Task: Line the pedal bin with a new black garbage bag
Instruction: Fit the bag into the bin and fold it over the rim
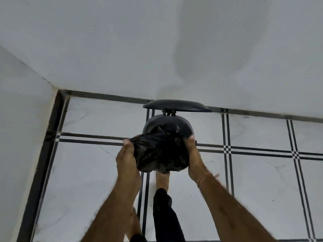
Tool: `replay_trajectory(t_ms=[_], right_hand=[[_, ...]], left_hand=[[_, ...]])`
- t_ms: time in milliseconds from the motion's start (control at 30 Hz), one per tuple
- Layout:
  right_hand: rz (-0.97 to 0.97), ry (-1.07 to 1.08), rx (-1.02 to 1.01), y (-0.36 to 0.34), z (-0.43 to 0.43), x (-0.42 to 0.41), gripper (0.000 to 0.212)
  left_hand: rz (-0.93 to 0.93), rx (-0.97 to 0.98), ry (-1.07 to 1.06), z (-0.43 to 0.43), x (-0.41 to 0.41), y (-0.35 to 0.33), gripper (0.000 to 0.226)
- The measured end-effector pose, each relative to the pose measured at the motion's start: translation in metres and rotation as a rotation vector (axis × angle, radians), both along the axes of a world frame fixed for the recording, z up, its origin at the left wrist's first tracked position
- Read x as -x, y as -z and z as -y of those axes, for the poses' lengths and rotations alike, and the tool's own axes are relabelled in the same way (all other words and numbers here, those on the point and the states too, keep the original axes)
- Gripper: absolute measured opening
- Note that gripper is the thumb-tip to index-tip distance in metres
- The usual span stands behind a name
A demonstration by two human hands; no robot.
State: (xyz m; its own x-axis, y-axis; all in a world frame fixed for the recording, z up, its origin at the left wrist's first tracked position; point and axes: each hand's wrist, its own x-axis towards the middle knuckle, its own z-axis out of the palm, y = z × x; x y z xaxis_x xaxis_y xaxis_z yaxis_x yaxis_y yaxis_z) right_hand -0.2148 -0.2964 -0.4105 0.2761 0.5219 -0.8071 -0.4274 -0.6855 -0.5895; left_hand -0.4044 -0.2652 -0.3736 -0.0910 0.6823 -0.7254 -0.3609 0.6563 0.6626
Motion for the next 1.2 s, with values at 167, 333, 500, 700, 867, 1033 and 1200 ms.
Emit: replay_trajectory(t_ms=[167,333,500,700,867,1033,1200], right_hand=[[0.205,-0.162,0.064,0.064,-0.038,-0.013,0.093],[0.422,-0.277,-0.018,0.111,-0.045,-0.030,0.072],[0.486,-0.332,-0.027,0.134,-0.035,-0.047,0.061],[0.707,-0.375,-0.067,0.153,-0.037,-0.064,0.048],[0.751,-0.188,-0.108,0.152,-0.039,-0.079,0.038],[0.739,-0.176,-0.165,0.156,-0.039,-0.083,0.037],[0.674,-0.121,-0.249,0.160,-0.031,-0.091,0.034]], left_hand=[[-0.015,0.022,0.094,-0.030,-0.025,0.062,0.050],[-0.082,0.076,0.208,-0.054,-0.061,0.121,0.049],[-0.235,0.069,0.197,-0.065,-0.075,0.165,0.037],[-0.421,-0.032,0.313,-0.053,-0.068,0.198,0.019],[-0.343,-0.116,0.241,-0.055,-0.051,0.187,0.052],[-0.788,-0.280,0.460,-0.054,-0.050,0.173,0.054],[-1.205,-0.731,0.958,-0.082,-0.073,0.185,0.053]])
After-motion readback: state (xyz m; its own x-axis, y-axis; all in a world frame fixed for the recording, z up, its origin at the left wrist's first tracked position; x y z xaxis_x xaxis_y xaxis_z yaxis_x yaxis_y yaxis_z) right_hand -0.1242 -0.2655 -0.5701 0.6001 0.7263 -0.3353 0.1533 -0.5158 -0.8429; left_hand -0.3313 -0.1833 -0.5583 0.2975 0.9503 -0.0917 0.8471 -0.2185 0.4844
